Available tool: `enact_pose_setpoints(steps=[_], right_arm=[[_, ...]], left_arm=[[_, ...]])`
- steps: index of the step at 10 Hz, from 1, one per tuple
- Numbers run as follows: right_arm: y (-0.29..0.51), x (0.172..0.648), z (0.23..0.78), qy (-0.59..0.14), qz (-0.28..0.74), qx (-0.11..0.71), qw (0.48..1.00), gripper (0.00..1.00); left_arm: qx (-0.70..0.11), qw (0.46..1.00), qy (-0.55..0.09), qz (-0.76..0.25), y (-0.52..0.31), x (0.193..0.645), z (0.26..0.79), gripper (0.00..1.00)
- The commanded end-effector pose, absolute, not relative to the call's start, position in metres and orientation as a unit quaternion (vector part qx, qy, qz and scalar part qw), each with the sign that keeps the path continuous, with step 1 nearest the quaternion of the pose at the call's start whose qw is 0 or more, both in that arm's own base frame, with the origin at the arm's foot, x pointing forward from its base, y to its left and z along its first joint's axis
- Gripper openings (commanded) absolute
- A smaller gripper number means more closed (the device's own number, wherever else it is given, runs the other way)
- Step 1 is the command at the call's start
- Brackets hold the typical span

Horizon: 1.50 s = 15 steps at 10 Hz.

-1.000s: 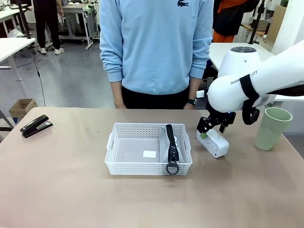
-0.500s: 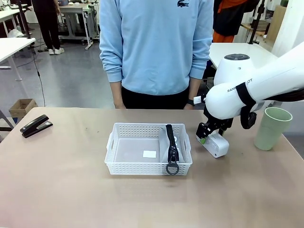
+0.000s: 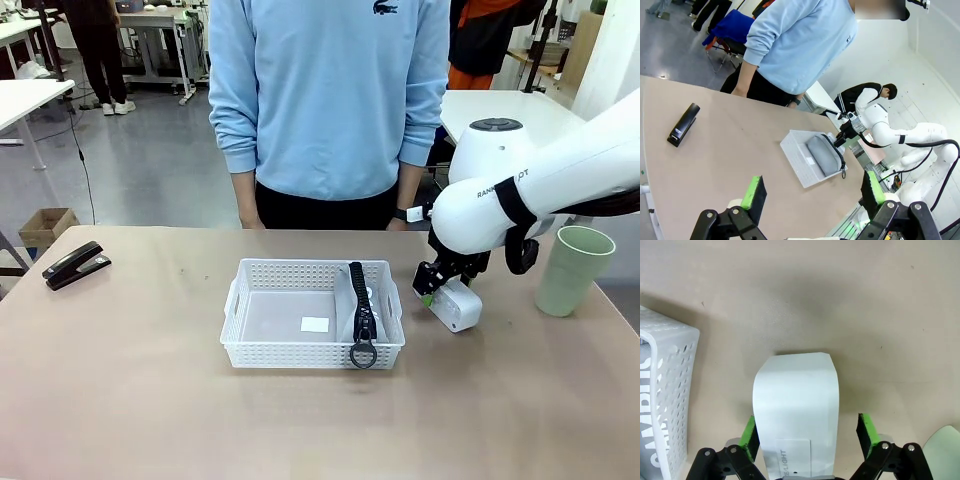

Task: Efficiently arrange items inside the basket to fit them all.
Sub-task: Pick up the Digital clock and place it inside the Organizing basket.

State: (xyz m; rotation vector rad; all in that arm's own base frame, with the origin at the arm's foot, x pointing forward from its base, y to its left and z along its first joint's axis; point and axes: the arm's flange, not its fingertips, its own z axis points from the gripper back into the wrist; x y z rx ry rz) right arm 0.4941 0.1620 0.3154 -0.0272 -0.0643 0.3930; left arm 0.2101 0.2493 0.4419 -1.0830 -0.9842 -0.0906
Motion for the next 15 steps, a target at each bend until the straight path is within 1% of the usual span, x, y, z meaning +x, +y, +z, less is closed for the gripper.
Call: enact_pose_setpoints(steps=[1,2,3,4,6,7,8,9,11,12,13,14,15], right_arm=[[0.164,0.494,0.314,-0.041,0.21,-0.037,0.976,0.92],[0.164,0.494,0.314,-0.036,0.204,-0.042,0.977,0.41],[0.165,0.493,0.314,-0.035,0.203,-0.041,0.978,0.33],[0.166,0.493,0.315,-0.033,0.203,-0.042,0.978,0.0],[0.166,0.493,0.315,-0.029,0.199,-0.046,0.978,0.0],[0.166,0.493,0.315,-0.028,0.199,-0.046,0.978,0.16],[0.166,0.493,0.316,-0.027,0.199,-0.048,0.978,0.05],[0.165,0.493,0.316,-0.027,0.198,-0.048,0.979,0.0],[0.164,0.492,0.321,-0.025,0.195,-0.047,0.979,0.0],[0.161,0.486,0.337,-0.027,0.184,-0.035,0.982,0.0],[0.154,0.473,0.368,-0.025,0.154,-0.024,0.987,0.0],[0.144,0.45,0.408,-0.033,0.125,-0.01,0.992,0.0],[0.135,0.425,0.436,-0.026,0.099,-0.009,0.995,0.0]], left_arm=[[-0.495,0.736,-0.46,-0.047,0.249,0.21,0.443,1.0],[-0.495,0.736,-0.46,-0.047,0.249,0.21,0.443,1.0],[-0.495,0.736,-0.46,-0.047,0.249,0.21,0.443,1.0],[-0.495,0.736,-0.46,-0.047,0.249,0.21,0.443,1.0],[-0.495,0.736,-0.46,-0.047,0.249,0.21,0.443,1.0],[-0.495,0.736,-0.46,-0.047,0.249,0.21,0.443,1.0],[-0.495,0.736,-0.46,-0.047,0.249,0.21,0.443,1.0],[-0.495,0.736,-0.46,-0.047,0.249,0.21,0.443,1.0],[-0.495,0.736,-0.46,-0.047,0.249,0.21,0.443,1.0],[-0.495,0.736,-0.46,-0.047,0.249,0.21,0.443,1.0],[-0.495,0.736,-0.46,-0.047,0.249,0.21,0.443,1.0],[-0.495,0.736,-0.46,-0.047,0.249,0.21,0.443,1.0],[-0.495,0.736,-0.46,-0.047,0.249,0.21,0.443,1.0]])
